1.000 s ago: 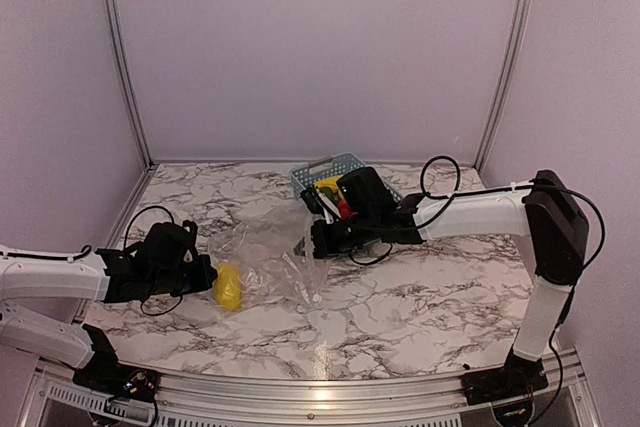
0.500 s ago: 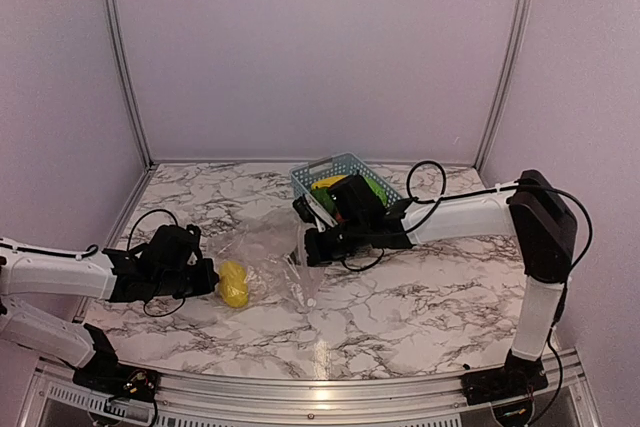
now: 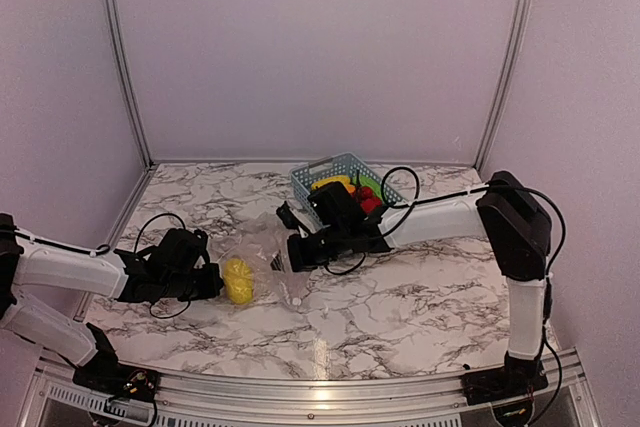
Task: Open the zip-top bag and remove the fake food
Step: Adjust the fake fruit in the zipper food storage bag.
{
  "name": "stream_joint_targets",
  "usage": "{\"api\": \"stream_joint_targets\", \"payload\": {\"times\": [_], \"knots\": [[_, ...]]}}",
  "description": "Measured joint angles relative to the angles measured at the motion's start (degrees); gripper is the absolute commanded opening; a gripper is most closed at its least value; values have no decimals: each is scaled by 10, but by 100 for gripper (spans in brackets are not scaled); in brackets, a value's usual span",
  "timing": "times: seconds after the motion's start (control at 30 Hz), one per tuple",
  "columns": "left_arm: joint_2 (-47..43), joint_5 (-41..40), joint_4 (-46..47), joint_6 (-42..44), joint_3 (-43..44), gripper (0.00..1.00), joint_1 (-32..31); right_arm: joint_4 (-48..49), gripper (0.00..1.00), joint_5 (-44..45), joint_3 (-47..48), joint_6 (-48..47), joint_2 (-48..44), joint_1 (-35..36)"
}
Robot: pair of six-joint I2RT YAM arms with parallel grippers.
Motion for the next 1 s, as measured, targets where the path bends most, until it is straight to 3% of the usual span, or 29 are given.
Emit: {"api": "stream_joint_targets", "payload": {"times": [0.23,1.0], "knots": [[3,0,7,2,0,0,0,1,24,-3,12,-2,15,9],[-59,0,-23,15,23,0,0,1,23,11,12,-3,15,9]]}}
